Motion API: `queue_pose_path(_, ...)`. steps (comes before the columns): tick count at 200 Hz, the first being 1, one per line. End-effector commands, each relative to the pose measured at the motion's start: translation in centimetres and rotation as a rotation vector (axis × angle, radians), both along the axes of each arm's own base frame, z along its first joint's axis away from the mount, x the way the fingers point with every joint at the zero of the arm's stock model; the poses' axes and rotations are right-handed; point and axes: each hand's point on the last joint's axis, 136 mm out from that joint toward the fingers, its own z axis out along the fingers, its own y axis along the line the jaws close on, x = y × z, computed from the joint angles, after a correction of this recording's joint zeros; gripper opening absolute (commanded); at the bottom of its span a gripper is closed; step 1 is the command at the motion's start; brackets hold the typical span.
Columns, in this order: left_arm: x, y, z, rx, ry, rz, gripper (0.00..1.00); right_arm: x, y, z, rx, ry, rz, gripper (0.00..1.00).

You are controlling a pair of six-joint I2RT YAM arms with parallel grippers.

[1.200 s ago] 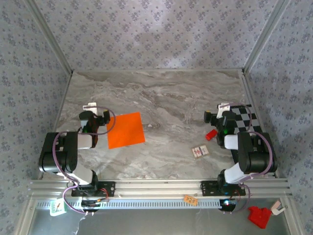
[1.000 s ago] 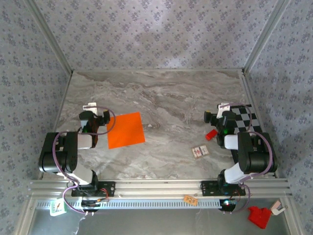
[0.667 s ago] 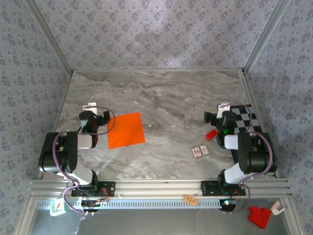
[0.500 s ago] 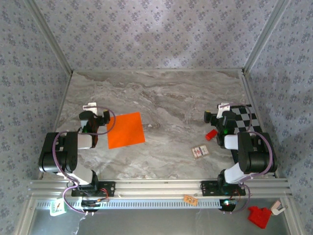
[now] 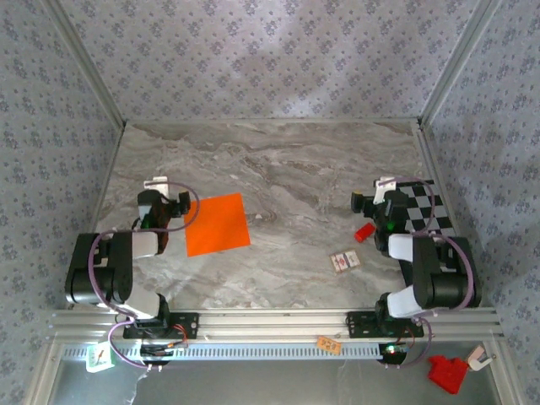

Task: Fold a paper plane with a square sheet of paper (pick it up from the middle)
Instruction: Move the square sheet of paper to the center of the table.

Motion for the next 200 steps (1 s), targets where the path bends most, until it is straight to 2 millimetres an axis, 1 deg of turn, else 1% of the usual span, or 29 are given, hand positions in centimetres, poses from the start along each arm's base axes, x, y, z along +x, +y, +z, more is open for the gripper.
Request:
queue_pose_path(1, 0.4, -0.2, 3.9, 0.008, -0.034, -0.003, 0.99, 0.4, 0.6, 3.9, -0.032, -0.027, 0.01, 1.0)
queue_pose_path(15, 0.1, 0.2, 5.7, -0.038, -0.03, 0.054, 1.0, 0.3, 0.8, 5.4, -0.003, 0.013, -0.035, 1.0)
queue_pose_path(17, 0.2, 0.1, 6.1, -0.05, -0.035, 0.057, 1.0, 0.4, 0.8, 6.0, 0.006, 0.009, -0.042, 1.0)
queue_pose_path(24, 0.2, 0.0, 7.4, -0.092, -0.051, 0.07, 1.0, 0.3, 1.1, 6.3, 0.035, 0.06, -0.068, 1.0)
queue_pose_path(40, -0.1, -0.5, 9.4, -0.197, -0.038, 0.096, 1.0, 0.3, 1.9, 7.4, 0.113, 0.157, -0.116, 1.0)
queue_pose_path(62, -0.8, -1.9, 11.4, -0.327, 0.0, 0.092, 1.0, 0.8, 5.5, 8.2, 0.201, 0.246, -0.059, 1.0)
queue_pose_path(69, -1.0, -2.2, 11.7, -0.376, 0.008, 0.094, 1.0, 0.9, 6.9, 8.3, 0.24, 0.282, -0.043, 1.0)
queue_pose_path(80, -1.2, -2.9, 12.1, -0.44, 0.021, 0.083, 1.0, 1.1, 10.3, 8.3, 0.331, 0.342, 0.041, 1.0)
queue_pose_path(82, -1.3, -3.0, 12.2, -0.452, 0.022, 0.082, 1.0, 1.2, 10.6, 8.2, 0.338, 0.348, 0.049, 1.0)
queue_pose_path(85, -1.4, -3.3, 12.3, -0.47, 0.027, 0.076, 1.0, 1.2, 11.8, 8.1, 0.369, 0.368, 0.084, 1.0)
queue_pose_path(89, -1.5, -3.6, 12.3, -0.492, 0.034, 0.067, 1.0, 1.3, 12.7, 8.4, 0.392, 0.373, 0.109, 1.0)
queue_pose_path(93, -1.6, -3.8, 12.4, -0.511, 0.041, 0.061, 1.0, 1.2, 14.0, 7.9, 0.409, 0.401, 0.142, 1.0)
queue_pose_path(96, -1.6, -4.0, 12.3, -0.525, 0.048, 0.057, 1.0, 1.2, 15.3, 7.7, 0.429, 0.42, 0.176, 1.0)
queue_pose_path(97, -1.6, -4.1, 12.2, -0.53, 0.052, 0.058, 1.0, 1.2, 15.3, 7.7, 0.429, 0.42, 0.176, 1.0)
queue_pose_path(103, -1.7, -4.4, 12.2, -0.557, 0.063, 0.053, 1.0, 1.2, 17.4, 7.5, 0.456, 0.439, 0.222, 1.0)
queue_pose_path(104, -1.7, -4.4, 12.2, -0.562, 0.065, 0.052, 1.0, 1.1, 18.1, 7.4, 0.462, 0.448, 0.236, 1.0)
queue_pose_path(105, -1.7, -4.5, 12.2, -0.567, 0.065, 0.051, 1.0, 1.1, 18.1, 7.4, 0.462, 0.448, 0.236, 1.0)
queue_pose_path(118, -1.9, -5.0, 11.9, -0.605, 0.096, 0.042, 1.0, 0.6, 22.6, 6.4, 0.485, 0.505, 0.322, 1.0)
queue_pose_path(120, -1.9, -5.1, 11.9, -0.609, 0.102, 0.042, 1.0, 0.6, 22.9, 6.3, 0.486, 0.508, 0.328, 1.0)
queue_pose_path(121, -1.9, -5.1, 11.8, -0.61, 0.104, 0.043, 1.0, 0.5, 23.5, 6.2, 0.487, 0.517, 0.339, 1.0)
queue_pose_path(122, -1.9, -5.1, 11.8, -0.612, 0.106, 0.042, 1.0, 0.5, 23.5, 6.2, 0.487, 0.517, 0.339, 1.0)
queue_pose_path(128, -1.8, -5.2, 11.7, -0.614, 0.115, 0.04, 1.0, 0.4, 25.3, 5.7, 0.494, 0.541, 0.371, 1.0)
queue_pose_path(132, -1.8, -5.3, 11.5, -0.612, 0.125, 0.04, 1.0, 0.1, 26.5, 5.2, 0.493, 0.561, 0.391, 0.98)
queue_pose_path(133, -1.8, -5.3, 11.4, -0.612, 0.13, 0.04, 1.0, -0.1, 27.0, 4.7, 0.491, 0.578, 0.398, 0.98)
queue_pose_path(139, -1.8, -5.2, 11.2, -0.608, 0.143, 0.044, 1.0, 0.2, 28.5, 5.1, 0.493, 0.576, 0.422, 0.96)
queue_pose_path(140, -1.8, -5.3, 11.1, -0.607, 0.146, 0.044, 1.0, 0.1, 29.1, 4.9, 0.491, 0.584, 0.433, 0.95)
queue_pose_path(171, -1.7, -5.3, 10.4, -0.591, 0.189, 0.044, 1.0, -1.3, 35.9, 1.6, 0.42, 0.706, 0.522, 0.82)
queue_pose_path(191, -1.7, -5.1, 10.4, -0.578, 0.196, 0.052, 1.0, -2.1, 39.0, -0.3, 0.38, 0.764, 0.554, 0.72)
queue_pose_path(200, -1.6, -4.8, 10.4, -0.573, 0.195, 0.064, 1.0, -2.4, 40.1, -0.9, 0.365, 0.784, 0.563, 0.7)
